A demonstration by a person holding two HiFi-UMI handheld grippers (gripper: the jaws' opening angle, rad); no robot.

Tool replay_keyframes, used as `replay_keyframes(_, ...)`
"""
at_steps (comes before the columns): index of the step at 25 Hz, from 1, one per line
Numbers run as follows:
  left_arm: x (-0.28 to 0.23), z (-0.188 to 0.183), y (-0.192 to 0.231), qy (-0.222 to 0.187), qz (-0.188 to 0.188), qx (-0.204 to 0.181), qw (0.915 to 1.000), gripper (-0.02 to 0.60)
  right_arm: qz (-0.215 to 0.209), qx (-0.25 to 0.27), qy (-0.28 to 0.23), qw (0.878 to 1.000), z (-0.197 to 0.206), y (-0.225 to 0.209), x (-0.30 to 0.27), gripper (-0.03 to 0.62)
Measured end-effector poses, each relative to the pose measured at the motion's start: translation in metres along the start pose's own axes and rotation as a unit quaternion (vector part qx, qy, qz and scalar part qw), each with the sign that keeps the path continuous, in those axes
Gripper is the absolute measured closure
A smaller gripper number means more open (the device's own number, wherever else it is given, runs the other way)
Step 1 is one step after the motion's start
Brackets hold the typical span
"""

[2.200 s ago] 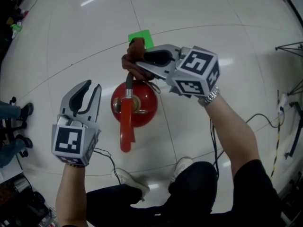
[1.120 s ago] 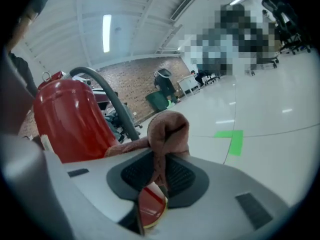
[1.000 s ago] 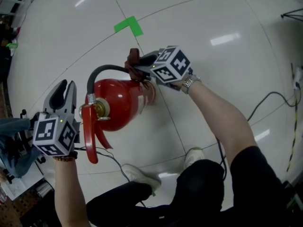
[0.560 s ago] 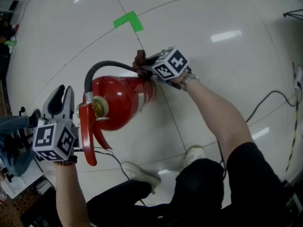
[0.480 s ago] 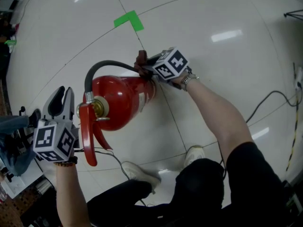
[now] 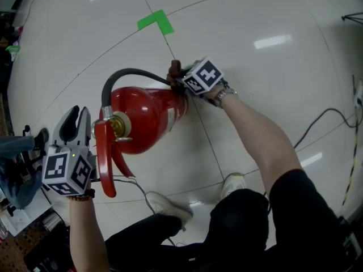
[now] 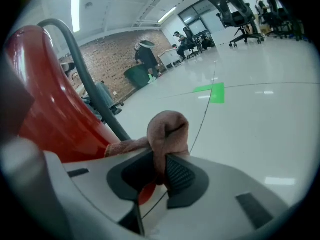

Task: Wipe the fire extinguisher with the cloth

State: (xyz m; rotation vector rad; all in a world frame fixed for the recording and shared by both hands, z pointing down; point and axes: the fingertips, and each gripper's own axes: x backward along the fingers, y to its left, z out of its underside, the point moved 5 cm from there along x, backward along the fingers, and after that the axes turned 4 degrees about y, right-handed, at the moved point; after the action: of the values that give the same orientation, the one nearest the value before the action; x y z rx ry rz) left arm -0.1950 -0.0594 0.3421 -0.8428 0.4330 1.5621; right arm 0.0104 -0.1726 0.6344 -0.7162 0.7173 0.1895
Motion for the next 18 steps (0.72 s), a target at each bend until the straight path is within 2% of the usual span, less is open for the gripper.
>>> replay_keyframes(10, 0.007, 0.006, -0.002, 0.003, -0.001, -0.001, 1.0, 0.497, 0.038, -0.024, 0.04, 0.998, 0.016, -0.007, -0.008, 0.507)
replay_keyframes(18, 0.014, 0.009, -0.002, -0.002, -0.004, 0.001, 1.0, 0.497, 0.059, -0.033, 0.053, 0.996, 0.02, -0.008, -0.008, 0.507)
